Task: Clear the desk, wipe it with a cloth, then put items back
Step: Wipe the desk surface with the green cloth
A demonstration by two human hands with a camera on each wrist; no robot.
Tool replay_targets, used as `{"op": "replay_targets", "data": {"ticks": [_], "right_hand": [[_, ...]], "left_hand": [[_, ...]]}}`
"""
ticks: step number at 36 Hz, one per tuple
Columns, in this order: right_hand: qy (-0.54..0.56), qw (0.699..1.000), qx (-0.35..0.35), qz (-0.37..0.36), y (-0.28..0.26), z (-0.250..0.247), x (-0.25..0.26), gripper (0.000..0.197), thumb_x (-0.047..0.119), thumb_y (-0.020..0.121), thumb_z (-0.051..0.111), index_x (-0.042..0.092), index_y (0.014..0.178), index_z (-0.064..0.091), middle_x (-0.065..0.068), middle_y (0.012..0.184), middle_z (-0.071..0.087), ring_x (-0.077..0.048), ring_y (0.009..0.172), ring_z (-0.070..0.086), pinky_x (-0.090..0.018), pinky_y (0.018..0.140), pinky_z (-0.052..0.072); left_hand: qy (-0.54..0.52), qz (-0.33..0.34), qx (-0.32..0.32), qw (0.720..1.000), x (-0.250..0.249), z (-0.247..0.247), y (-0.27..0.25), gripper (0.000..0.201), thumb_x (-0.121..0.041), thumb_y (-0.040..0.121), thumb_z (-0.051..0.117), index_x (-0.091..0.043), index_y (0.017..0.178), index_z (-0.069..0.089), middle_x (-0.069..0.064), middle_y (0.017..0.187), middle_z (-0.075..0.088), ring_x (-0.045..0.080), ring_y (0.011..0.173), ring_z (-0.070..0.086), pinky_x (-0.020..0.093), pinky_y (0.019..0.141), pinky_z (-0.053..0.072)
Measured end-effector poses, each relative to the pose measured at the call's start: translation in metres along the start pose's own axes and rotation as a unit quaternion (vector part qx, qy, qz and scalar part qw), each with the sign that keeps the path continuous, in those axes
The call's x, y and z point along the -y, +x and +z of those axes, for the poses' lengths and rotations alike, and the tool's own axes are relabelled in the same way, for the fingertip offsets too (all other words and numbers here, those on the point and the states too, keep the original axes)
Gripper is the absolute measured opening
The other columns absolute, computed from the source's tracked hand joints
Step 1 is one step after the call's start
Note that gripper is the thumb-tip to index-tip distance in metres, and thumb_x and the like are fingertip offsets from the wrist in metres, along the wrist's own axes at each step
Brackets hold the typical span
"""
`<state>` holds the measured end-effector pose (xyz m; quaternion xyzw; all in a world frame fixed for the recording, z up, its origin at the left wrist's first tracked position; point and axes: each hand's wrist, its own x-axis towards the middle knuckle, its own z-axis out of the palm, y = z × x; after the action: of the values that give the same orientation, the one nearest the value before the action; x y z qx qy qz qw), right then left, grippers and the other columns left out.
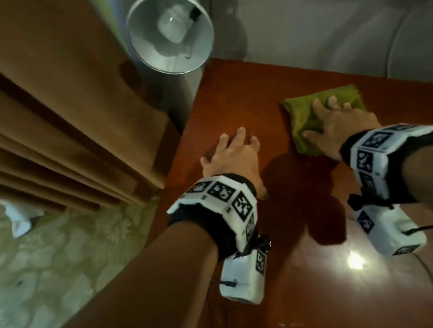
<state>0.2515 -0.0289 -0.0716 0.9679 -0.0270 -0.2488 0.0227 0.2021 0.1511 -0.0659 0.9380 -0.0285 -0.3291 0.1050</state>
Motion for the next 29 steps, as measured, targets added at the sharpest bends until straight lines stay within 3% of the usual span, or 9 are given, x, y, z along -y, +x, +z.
{"op": "replay_targets", "data": {"ticks": [5,10,12,15,19,22,25,26,29], "right_hand": [[0.024,1.000,0.000,-0.017,-0.010,0.008,0.005,0.070,0.049,0.099,0.035,0.024,0.155,0.002,-0.004,0.161,-0.004,-0.032,0.147,0.003,-0.049,0.115,0.022],[0.069,0.996,0.010,-0.063,-0.058,0.035,0.035,0.068,0.045,0.099,0.039,0.028,0.154,0.002,0.001,0.161,-0.008,-0.026,0.148,-0.003,-0.053,0.116,0.013],[0.086,0.993,0.018,-0.083,-0.082,0.046,0.050,0.068,0.042,0.099,0.039,0.029,0.154,0.002,0.002,0.161,-0.010,-0.026,0.148,-0.005,-0.053,0.116,0.010],[0.099,0.987,0.033,-0.119,-0.117,0.063,0.074,0.067,0.038,0.100,0.036,0.027,0.154,-0.002,0.001,0.161,-0.012,-0.026,0.147,-0.008,-0.053,0.116,0.007],[0.102,0.980,0.056,-0.159,-0.161,0.083,0.107,0.063,0.030,0.103,0.032,0.025,0.154,-0.005,0.001,0.160,-0.017,-0.026,0.147,-0.011,-0.053,0.117,0.006],[0.119,0.976,0.080,-0.165,-0.182,0.085,0.122,0.061,0.031,0.102,0.037,0.024,0.155,0.006,0.000,0.161,-0.006,-0.029,0.147,-0.004,-0.053,0.116,0.013],[0.161,0.971,0.061,-0.168,-0.202,0.071,0.123,0.050,0.039,0.097,0.047,0.020,0.143,0.039,-0.005,0.148,0.030,-0.030,0.136,0.024,-0.048,0.107,0.030],[0.173,0.972,0.035,-0.157,-0.208,0.066,0.118,0.047,0.037,0.095,0.049,0.019,0.139,0.044,-0.006,0.143,0.034,-0.030,0.132,0.029,-0.047,0.104,0.032],[0.204,0.976,-0.030,-0.075,-0.219,0.065,0.092,0.054,0.025,0.094,0.051,0.021,0.144,0.034,-0.006,0.154,0.021,-0.031,0.139,0.021,-0.048,0.106,0.028]], "left_hand": [[0.024,0.003,0.003,1.000,0.000,-0.001,0.000,0.116,-0.043,0.069,0.084,-0.031,0.154,0.004,-0.010,0.160,-0.012,0.025,0.148,-0.006,0.060,0.113,0.019],[0.047,-0.005,-0.022,0.999,0.005,0.002,-0.003,0.116,-0.044,0.071,0.082,-0.021,0.155,0.005,-0.001,0.162,-0.005,0.025,0.148,0.003,0.047,0.117,0.021],[0.033,-0.026,-0.042,0.998,0.009,0.008,-0.014,0.107,-0.035,0.075,0.079,-0.015,0.154,0.010,0.004,0.161,0.005,0.027,0.147,0.012,0.043,0.116,0.025],[0.016,-0.065,-0.066,0.996,0.020,0.014,-0.039,0.081,-0.022,0.082,0.067,-0.014,0.150,0.022,0.011,0.152,0.026,0.034,0.137,0.031,0.046,0.109,0.035],[0.031,-0.086,-0.086,0.992,0.041,0.021,-0.076,0.070,-0.015,0.089,0.057,-0.016,0.150,0.022,0.010,0.149,0.030,0.033,0.134,0.033,0.046,0.107,0.037],[0.025,-0.077,-0.106,0.991,0.053,0.030,-0.103,0.065,-0.015,0.091,0.054,-0.015,0.149,0.026,0.012,0.148,0.030,0.033,0.134,0.033,0.044,0.108,0.035],[0.004,-0.064,-0.118,0.991,0.058,0.043,-0.126,0.064,-0.023,0.093,0.053,-0.015,0.150,0.026,0.011,0.149,0.029,0.031,0.136,0.030,0.040,0.110,0.032],[-0.004,-0.056,-0.123,0.991,0.059,0.047,-0.132,0.062,-0.026,0.094,0.052,-0.015,0.149,0.027,0.010,0.149,0.029,0.031,0.136,0.029,0.039,0.110,0.031],[-0.013,-0.023,-0.143,0.989,0.055,0.059,-0.148,0.060,-0.033,0.094,0.052,-0.016,0.148,0.031,0.009,0.148,0.031,0.029,0.136,0.029,0.038,0.110,0.029]]}}
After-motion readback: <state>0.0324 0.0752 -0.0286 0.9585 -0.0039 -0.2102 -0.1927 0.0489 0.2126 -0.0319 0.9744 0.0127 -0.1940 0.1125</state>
